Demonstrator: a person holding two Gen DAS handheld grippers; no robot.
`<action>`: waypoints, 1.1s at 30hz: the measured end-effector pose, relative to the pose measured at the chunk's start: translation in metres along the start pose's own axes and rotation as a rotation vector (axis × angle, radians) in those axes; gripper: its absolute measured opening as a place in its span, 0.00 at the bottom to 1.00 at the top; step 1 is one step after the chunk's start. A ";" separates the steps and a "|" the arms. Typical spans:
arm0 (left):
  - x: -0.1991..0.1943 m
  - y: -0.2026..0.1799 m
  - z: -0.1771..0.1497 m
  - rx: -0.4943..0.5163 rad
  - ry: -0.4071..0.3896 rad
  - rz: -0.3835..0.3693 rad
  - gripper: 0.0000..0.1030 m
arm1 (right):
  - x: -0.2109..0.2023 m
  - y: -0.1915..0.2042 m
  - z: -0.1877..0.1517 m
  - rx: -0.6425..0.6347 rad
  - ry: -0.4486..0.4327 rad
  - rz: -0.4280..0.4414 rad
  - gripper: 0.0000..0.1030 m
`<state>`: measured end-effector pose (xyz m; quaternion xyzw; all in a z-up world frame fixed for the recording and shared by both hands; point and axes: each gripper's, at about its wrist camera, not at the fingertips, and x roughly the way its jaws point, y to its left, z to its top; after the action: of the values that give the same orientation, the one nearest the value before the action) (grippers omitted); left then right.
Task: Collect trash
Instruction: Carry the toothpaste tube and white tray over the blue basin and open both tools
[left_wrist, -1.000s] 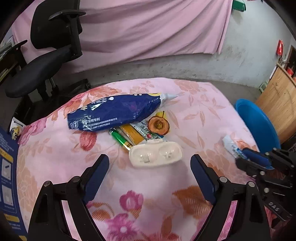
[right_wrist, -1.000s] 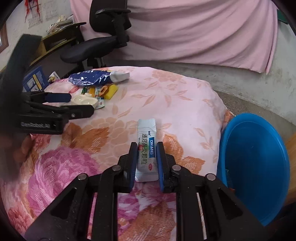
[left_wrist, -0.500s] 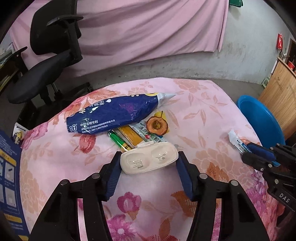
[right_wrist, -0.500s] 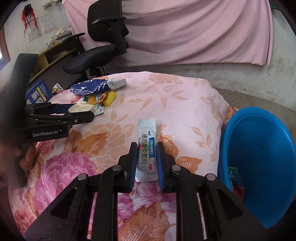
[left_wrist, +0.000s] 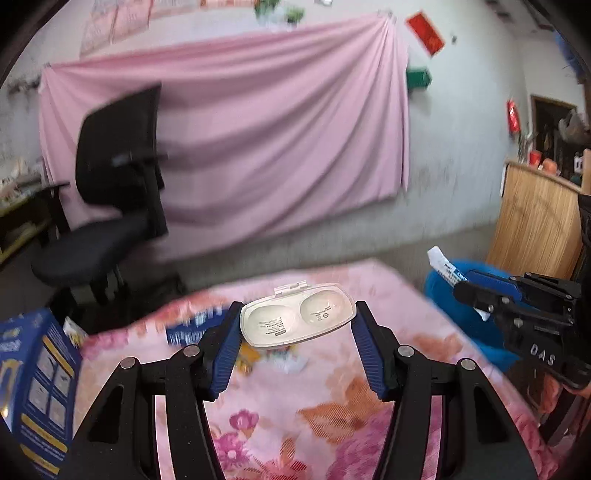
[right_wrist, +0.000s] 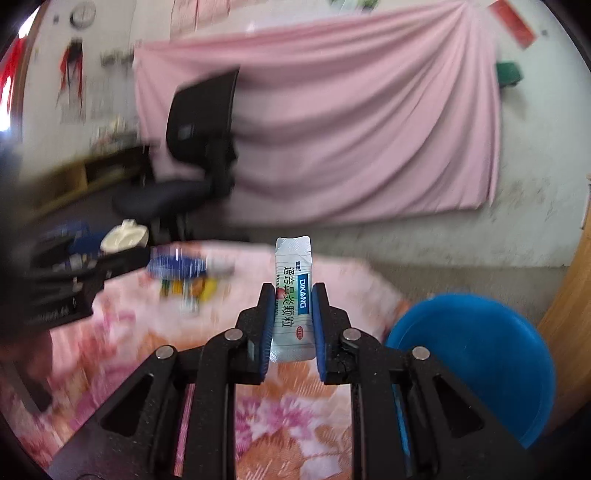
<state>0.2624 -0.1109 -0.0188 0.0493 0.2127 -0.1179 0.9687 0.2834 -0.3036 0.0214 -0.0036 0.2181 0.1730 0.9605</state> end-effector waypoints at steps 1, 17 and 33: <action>-0.006 -0.002 0.003 0.007 -0.041 -0.002 0.51 | -0.009 -0.003 0.003 0.020 -0.055 -0.004 0.42; -0.019 -0.099 0.069 0.099 -0.343 -0.153 0.51 | -0.096 -0.075 0.011 0.135 -0.451 -0.309 0.42; 0.039 -0.177 0.079 0.126 -0.096 -0.308 0.51 | -0.099 -0.144 -0.011 0.313 -0.325 -0.392 0.43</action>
<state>0.2847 -0.3023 0.0283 0.0709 0.1632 -0.2804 0.9432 0.2434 -0.4724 0.0436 0.1304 0.0806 -0.0534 0.9867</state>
